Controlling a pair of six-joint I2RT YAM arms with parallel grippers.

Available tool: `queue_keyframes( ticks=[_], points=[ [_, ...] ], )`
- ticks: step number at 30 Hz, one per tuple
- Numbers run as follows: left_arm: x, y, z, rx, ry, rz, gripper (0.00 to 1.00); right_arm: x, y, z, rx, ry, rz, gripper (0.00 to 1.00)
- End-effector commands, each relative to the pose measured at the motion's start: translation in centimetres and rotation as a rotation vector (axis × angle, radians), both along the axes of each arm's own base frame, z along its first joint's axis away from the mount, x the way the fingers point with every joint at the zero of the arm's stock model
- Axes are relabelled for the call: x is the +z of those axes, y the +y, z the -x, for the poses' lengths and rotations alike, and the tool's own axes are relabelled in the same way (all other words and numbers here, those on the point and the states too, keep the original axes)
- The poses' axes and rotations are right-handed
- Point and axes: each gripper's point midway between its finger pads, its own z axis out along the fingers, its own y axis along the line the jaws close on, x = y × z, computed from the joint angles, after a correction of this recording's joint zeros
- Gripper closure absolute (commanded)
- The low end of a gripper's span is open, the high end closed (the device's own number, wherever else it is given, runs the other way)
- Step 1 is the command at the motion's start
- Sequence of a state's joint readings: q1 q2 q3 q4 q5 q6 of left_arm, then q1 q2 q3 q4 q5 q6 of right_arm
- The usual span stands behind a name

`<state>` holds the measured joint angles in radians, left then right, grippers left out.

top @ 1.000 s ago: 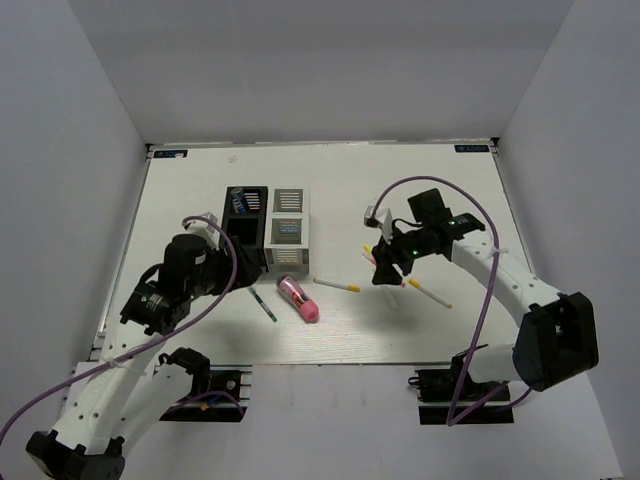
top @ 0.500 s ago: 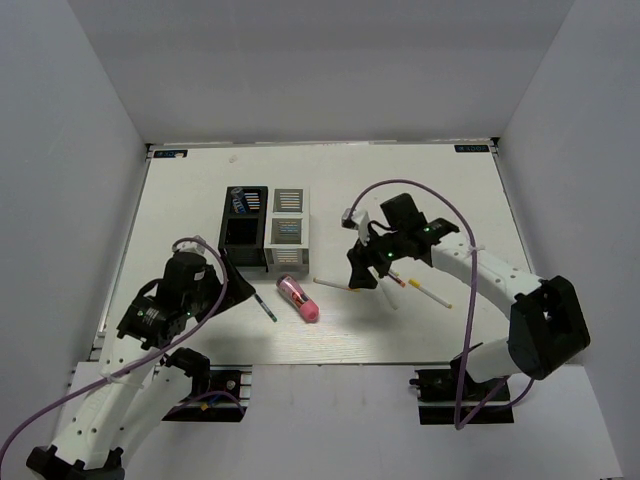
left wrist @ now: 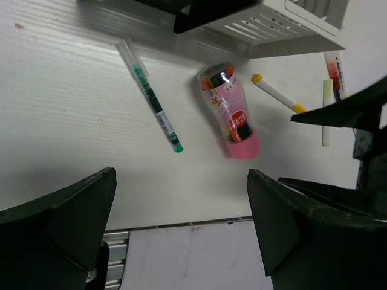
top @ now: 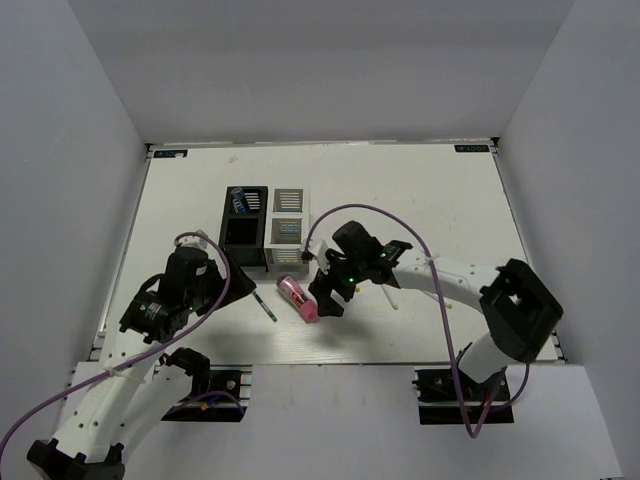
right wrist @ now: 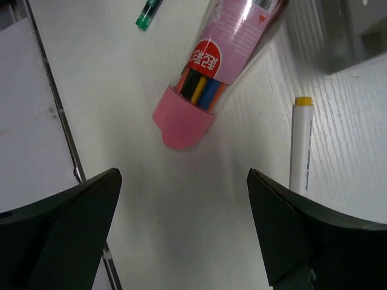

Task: Sort the stationery into containers
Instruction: Pick up the stationery from the center of the board.

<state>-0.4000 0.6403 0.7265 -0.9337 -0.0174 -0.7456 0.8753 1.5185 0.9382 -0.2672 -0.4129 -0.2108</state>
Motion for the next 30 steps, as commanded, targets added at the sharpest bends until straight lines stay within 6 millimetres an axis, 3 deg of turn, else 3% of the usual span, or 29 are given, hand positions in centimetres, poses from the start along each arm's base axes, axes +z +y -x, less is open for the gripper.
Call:
queue_keyframes(
  ticks=[1, 6, 10, 15, 20, 21, 24, 30],
  points=[
    [1.7, -0.7, -1.0, -0.049, -0.076, 0.009, 0.01, 1.0, 2.4, -1.1, 0.006, 0.001, -0.013, 0.1],
    [3.1, -0.6, -0.9, -0.056, -0.148, 0.028, 0.01, 0.8, 2.9, -1.5, 0.014, -0.054, -0.012, 0.11],
    [3.8, 0.1, -0.4, -0.018, -0.183, 0.04, 0.01, 1.0, 3.5, -2.1, -0.058, -0.061, -0.019, 0.21],
    [3.4, 0.9, 0.2, 0.031, -0.158, 0.036, 0.01, 2.0, 4.4, -1.4, -0.096, -0.049, -0.089, 0.24],
    [3.5, 0.9, 0.0, 0.032, -0.167, 0.04, 0.01, 0.2, 4.6, -1.3, -0.215, -0.022, -0.056, 0.22],
    [3.5, 0.9, 0.0, 0.032, -0.167, 0.04, 0.01, 0.0, 4.9, -0.6, -0.215, 0.0, -0.054, 0.17],
    [3.3, 0.8, -0.1, 0.031, -0.157, 0.036, 0.01, -0.9, 5.4, 0.7, -0.192, -0.006, -0.045, 0.15],
    [3.3, 1.0, -0.1, 0.038, -0.159, 0.03, 0.01, -3.1, 5.5, -0.4, -0.296, -0.043, 0.023, 0.18]
  ],
)
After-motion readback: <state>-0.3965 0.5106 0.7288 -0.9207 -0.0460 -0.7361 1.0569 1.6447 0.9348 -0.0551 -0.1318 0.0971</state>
